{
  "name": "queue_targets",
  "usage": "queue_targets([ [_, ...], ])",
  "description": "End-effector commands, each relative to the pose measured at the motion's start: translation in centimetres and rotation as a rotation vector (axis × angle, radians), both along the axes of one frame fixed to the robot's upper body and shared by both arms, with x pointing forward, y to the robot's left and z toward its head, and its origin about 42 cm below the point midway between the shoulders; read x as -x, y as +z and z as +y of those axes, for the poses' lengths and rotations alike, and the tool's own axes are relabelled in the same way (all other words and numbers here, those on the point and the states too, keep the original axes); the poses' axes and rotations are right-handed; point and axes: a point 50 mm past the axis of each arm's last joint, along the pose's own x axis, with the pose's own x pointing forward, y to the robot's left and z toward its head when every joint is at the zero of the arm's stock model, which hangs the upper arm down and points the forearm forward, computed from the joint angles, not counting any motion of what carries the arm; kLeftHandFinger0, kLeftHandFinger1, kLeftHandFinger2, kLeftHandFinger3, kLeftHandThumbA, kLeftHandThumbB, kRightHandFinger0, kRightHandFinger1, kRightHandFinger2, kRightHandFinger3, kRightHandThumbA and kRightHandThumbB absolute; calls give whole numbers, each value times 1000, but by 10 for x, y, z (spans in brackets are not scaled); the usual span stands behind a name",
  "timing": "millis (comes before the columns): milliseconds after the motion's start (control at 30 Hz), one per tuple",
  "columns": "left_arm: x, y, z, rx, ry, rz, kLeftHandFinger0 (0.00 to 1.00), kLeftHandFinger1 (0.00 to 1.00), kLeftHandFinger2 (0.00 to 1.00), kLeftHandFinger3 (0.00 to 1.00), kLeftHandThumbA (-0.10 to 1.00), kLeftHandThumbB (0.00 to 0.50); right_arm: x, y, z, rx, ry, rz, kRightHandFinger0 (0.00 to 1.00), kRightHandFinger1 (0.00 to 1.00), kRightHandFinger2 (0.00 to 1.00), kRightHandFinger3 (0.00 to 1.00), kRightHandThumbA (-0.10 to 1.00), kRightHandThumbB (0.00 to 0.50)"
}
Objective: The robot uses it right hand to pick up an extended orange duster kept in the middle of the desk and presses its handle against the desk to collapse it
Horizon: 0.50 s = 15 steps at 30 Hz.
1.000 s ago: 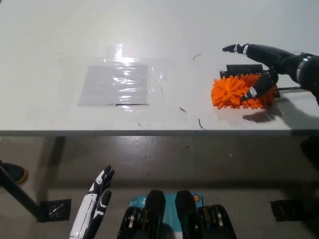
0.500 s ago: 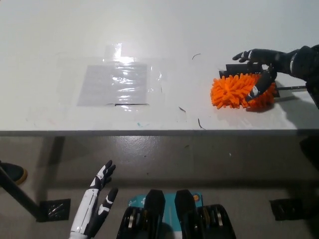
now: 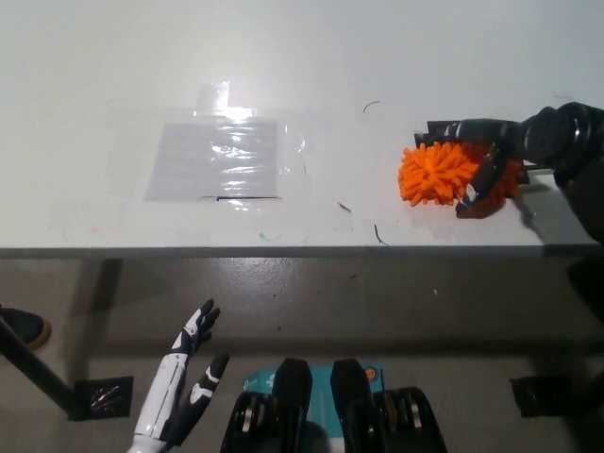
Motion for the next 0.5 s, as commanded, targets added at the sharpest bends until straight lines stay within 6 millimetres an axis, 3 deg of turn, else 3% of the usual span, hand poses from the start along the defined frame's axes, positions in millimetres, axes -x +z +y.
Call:
queue_targets([
  [0, -3, 12, 0, -5, -6, -65, 1000, 1000, 1000, 1000, 924, 55, -12, 44, 19, 17, 62, -130, 1000, 1000, 1000, 1000, 1000, 490],
  [167, -2, 12, 0, -4, -5, -66, 1000, 1000, 1000, 1000, 913, 39, -13, 38, 26, 49, 76, -132, 1000, 1000, 1000, 1000, 1000, 493],
  [200, -3, 12, 0, -3, -8, -70, 1000, 1000, 1000, 1000, 906, 40, -14, 23, 36, 146, 81, -221, 1000, 1000, 1000, 1000, 1000, 426],
  [233, -3, 12, 0, -3, -8, -71, 1000, 1000, 1000, 1000, 905, 40, -15, 19, 39, 175, 75, -263, 1000, 1000, 1000, 1000, 1000, 427],
  [267, -3, 12, 1, -3, -6, -70, 1000, 1000, 1000, 1000, 907, 57, -16, 15, 41, 128, 59, -318, 1000, 1000, 1000, 1000, 998, 335],
  [300, -3, 12, 1, -9, -7, -68, 1000, 1000, 1000, 1000, 920, 60, -15, 11, 42, 63, 30, -355, 744, 759, 749, 734, 654, 239],
  [333, -3, 12, 1, -9, -7, -68, 1000, 1000, 1000, 1000, 921, 60, -16, 11, 42, 63, 30, -356, 589, 676, 668, 643, 592, 240],
  [400, -3, 12, 1, -9, -7, -68, 1000, 1000, 1000, 1000, 922, 60, -16, 11, 42, 63, 29, -360, 550, 614, 589, 561, 590, 238],
  [433, -5, 14, 3, -2, -6, -73, 1000, 1000, 1000, 1000, 891, 42, -14, 3, 44, 53, 23, -484, 22, 32, 98, 89, -72, 234],
  [467, -5, 14, 3, -3, -6, -72, 1000, 1000, 1000, 1000, 888, 37, -14, 3, 44, 46, 20, -487, 1, 241, 438, 311, -99, 185],
])
